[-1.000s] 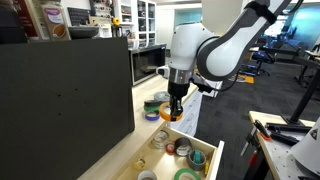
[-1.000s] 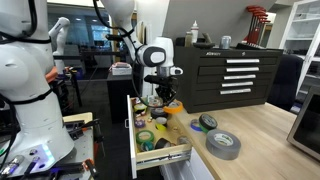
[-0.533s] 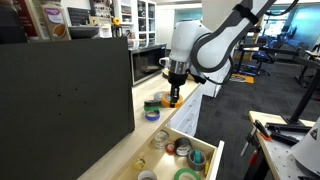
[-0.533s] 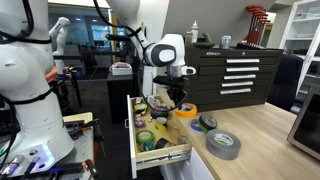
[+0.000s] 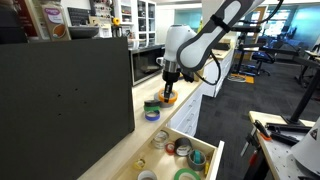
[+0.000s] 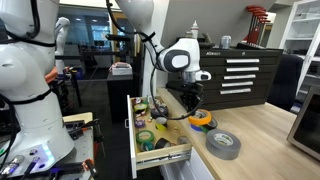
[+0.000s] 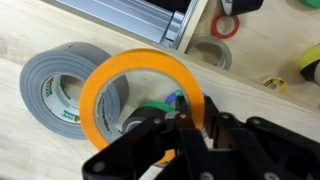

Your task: Take the orange masking tape out of the open drawer and place it on top of the grey masking tape on the counter

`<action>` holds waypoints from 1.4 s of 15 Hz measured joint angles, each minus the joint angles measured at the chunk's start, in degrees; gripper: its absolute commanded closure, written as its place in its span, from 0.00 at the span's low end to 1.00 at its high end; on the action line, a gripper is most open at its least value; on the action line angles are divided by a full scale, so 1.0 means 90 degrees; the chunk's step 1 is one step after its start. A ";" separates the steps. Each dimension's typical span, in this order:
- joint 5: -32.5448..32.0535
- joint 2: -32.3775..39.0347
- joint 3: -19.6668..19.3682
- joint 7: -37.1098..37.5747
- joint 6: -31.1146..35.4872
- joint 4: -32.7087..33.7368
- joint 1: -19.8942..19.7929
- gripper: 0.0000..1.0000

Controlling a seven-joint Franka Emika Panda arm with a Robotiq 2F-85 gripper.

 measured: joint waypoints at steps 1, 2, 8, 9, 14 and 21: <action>0.0055 0.0131 -0.0024 0.0000 -0.0003 0.0152 -0.0051 0.95; 0.0096 0.0251 -0.0046 0.0000 -0.0004 0.0297 -0.0111 0.95; 0.0147 0.0892 -0.0251 0.0001 -0.0027 0.1077 -0.0408 0.95; 0.0171 0.0995 -0.0253 0.0001 -0.0037 0.1191 -0.0459 0.95; 0.0359 0.1560 -0.0239 0.0001 -0.0135 0.1720 -0.0614 0.56; 0.0401 0.1694 -0.0160 -0.0017 -0.0313 0.2008 -0.0648 0.18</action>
